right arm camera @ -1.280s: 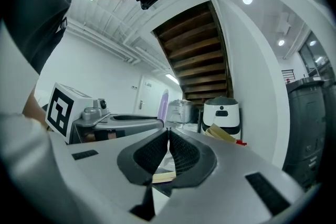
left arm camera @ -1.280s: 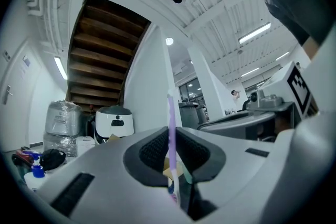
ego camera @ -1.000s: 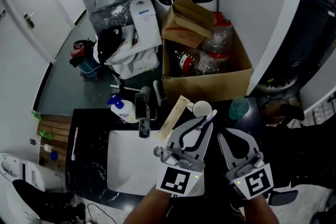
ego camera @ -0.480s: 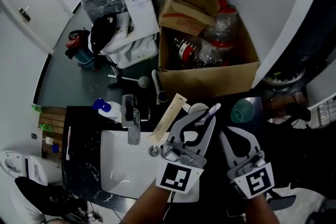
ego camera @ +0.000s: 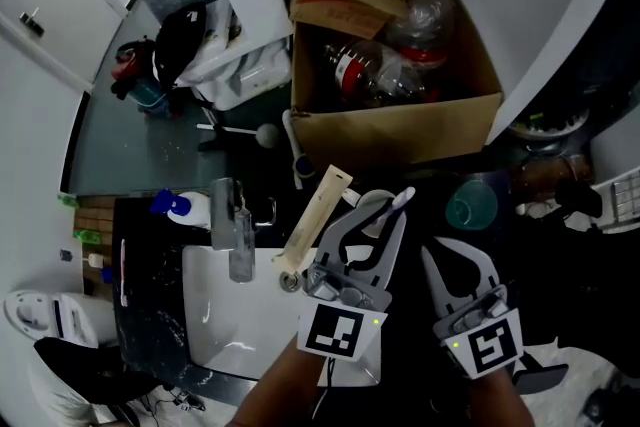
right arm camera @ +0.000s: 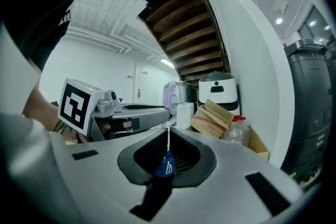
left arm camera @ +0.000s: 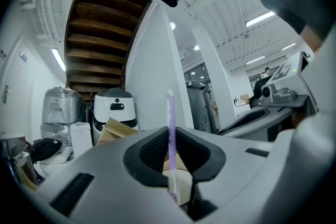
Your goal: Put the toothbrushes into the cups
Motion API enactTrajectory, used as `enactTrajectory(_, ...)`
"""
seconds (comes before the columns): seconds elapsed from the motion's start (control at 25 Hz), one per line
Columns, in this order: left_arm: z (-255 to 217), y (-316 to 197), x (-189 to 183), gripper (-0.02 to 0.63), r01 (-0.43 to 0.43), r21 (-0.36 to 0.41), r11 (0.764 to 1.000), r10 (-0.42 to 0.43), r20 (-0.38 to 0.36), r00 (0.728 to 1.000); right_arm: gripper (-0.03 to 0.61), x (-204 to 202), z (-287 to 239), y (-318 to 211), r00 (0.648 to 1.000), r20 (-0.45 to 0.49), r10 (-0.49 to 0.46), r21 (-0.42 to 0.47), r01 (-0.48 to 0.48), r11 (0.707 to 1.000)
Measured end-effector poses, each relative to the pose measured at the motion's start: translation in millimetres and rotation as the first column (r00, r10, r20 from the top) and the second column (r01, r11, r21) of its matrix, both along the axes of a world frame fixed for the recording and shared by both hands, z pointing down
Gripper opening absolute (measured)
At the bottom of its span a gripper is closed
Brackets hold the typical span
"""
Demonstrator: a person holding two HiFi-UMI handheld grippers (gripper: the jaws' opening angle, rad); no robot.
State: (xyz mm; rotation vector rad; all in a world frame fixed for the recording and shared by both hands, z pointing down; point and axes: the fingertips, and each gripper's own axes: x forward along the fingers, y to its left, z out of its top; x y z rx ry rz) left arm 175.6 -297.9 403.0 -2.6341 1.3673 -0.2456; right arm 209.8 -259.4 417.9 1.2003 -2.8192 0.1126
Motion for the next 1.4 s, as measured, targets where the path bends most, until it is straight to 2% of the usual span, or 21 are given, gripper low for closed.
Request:
enactTrajectory(0.48,28,1,-3,0.049,0.038,-0.024,0.999,-0.037,0.034,0.999,0.035,2,17,-1,1.000,-0.012,0.008,-0.032,-0.008,0.999)
enactTrajectory(1.0,37,3,-9,0.052,0.059,-0.039,0.997,-0.058,0.031,0.998,0.035,-2,17,0,1.000,-0.010,0.004,-0.038,-0.005,0.999)
enactTrajectory(1.2,35,4,-10,0.091,0.061,-0.037,0.997,-0.060,0.033,0.998,0.035,-3,15,2,1.000,-0.010,0.005,-0.036,-0.005,0.999)
enactTrajectory(1.4,31,9,-9,0.101,0.058,-0.040,0.998,-0.056,0.035,0.998,0.035,-3,8,6,1.000,-0.009,0.006,-0.021,-0.006,1.000)
